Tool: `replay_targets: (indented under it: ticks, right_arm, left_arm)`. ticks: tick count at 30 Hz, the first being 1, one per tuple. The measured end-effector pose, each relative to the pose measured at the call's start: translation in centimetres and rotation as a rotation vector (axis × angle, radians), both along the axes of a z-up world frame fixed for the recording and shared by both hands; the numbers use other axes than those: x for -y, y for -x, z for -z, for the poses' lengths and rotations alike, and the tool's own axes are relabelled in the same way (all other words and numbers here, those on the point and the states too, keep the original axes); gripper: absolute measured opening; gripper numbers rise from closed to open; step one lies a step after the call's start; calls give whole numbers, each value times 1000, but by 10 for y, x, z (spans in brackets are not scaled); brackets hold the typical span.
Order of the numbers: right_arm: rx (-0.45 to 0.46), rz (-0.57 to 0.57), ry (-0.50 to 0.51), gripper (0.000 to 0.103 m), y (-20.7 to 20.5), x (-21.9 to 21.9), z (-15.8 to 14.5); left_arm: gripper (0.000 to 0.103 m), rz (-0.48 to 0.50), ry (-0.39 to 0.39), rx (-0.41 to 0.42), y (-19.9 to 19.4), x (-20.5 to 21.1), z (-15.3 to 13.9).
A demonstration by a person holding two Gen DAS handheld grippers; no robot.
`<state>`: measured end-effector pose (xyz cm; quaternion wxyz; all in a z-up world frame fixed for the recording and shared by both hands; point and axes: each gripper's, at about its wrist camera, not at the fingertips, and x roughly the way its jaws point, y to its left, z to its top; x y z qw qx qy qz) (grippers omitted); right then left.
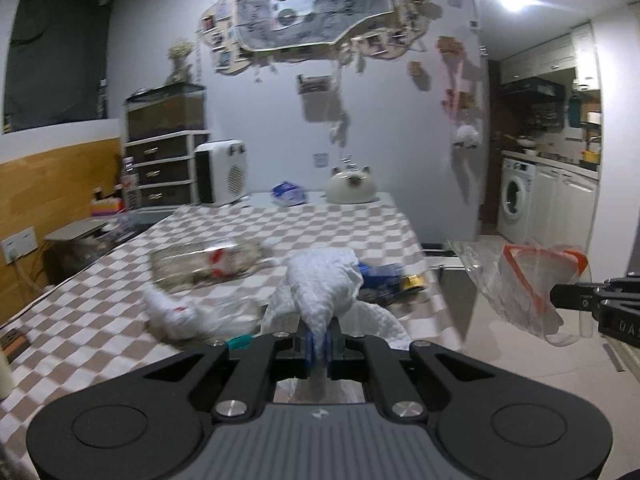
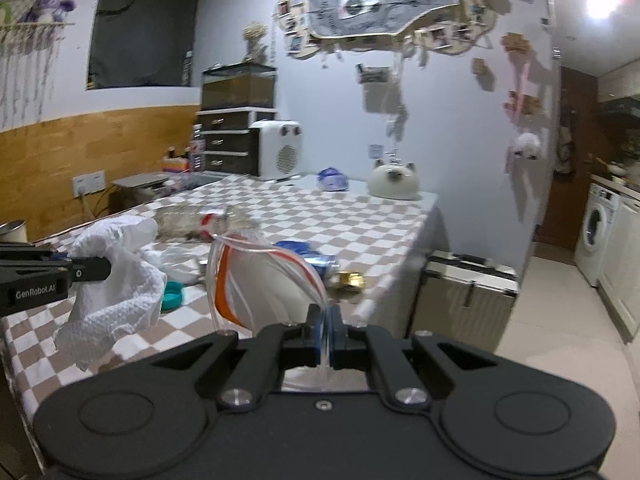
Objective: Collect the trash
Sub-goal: 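Carry the tissue and bag in both tools over the trash bin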
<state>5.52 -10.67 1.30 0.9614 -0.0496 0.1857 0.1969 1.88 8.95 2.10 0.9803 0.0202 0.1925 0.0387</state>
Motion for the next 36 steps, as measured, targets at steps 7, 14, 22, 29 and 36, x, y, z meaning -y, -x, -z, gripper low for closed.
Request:
replay_targets:
  ticks: [7, 14, 22, 29, 36]
  right_arm:
    - [-5, 110, -12, 3, 3, 51, 2]
    - [-29, 235, -25, 3, -3, 101, 9]
    - [-98, 353, -53, 3, -28, 154, 31]
    - [-189, 440, -68, 3, -63, 196, 65]
    - [-306, 526, -67, 3, -92, 235, 114]
  left_arm:
    - [7, 111, -12, -7, -27, 52, 2]
    - [7, 223, 2, -32, -66, 106, 6]
    - [7, 301, 42, -145, -121, 165, 26]
    - [7, 351, 30, -238, -171, 225, 71]
    - [7, 374, -5, -397, -219, 277, 136]
